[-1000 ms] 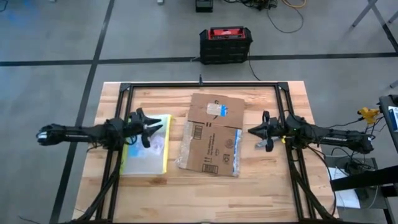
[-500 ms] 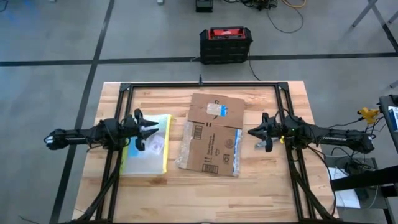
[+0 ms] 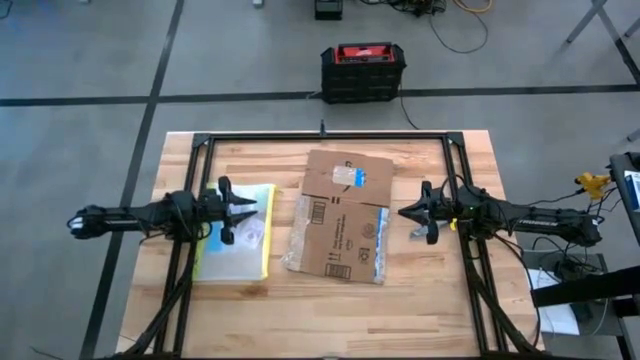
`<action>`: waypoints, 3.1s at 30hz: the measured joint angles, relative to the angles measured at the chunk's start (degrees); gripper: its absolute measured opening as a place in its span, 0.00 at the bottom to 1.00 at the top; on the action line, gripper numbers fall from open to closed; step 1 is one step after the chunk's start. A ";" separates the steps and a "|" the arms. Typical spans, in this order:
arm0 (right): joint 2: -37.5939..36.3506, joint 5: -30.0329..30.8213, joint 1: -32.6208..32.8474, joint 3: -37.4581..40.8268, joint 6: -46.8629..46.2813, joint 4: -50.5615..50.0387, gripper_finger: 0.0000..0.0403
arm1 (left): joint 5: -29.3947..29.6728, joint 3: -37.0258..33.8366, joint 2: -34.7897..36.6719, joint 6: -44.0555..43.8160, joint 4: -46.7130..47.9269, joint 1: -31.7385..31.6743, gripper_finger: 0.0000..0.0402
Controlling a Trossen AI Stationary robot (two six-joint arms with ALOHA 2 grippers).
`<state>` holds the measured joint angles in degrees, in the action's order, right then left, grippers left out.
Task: Unpack boxes
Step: Return to Home Position
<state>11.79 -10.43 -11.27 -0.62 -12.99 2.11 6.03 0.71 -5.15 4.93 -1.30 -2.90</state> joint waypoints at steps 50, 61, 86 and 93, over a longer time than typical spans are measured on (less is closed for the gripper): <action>-8.07 2.49 9.88 0.04 0.06 -0.22 0.00 | -0.01 0.00 -11.69 -0.09 0.04 0.00 0.30; -10.47 2.53 9.88 0.04 -0.02 -0.17 0.00 | -0.01 0.00 -12.17 -0.09 0.04 0.00 0.30; -10.47 2.53 9.88 0.04 0.01 -0.15 0.00 | -0.01 0.00 -12.28 -0.07 0.03 0.00 0.30; -10.47 2.53 9.88 0.04 0.02 -0.15 0.00 | -0.01 0.00 -12.39 -0.09 0.04 0.00 0.30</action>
<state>1.32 -7.90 -1.39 -0.58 -12.97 1.96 6.02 0.71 -17.54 4.84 -1.26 -2.90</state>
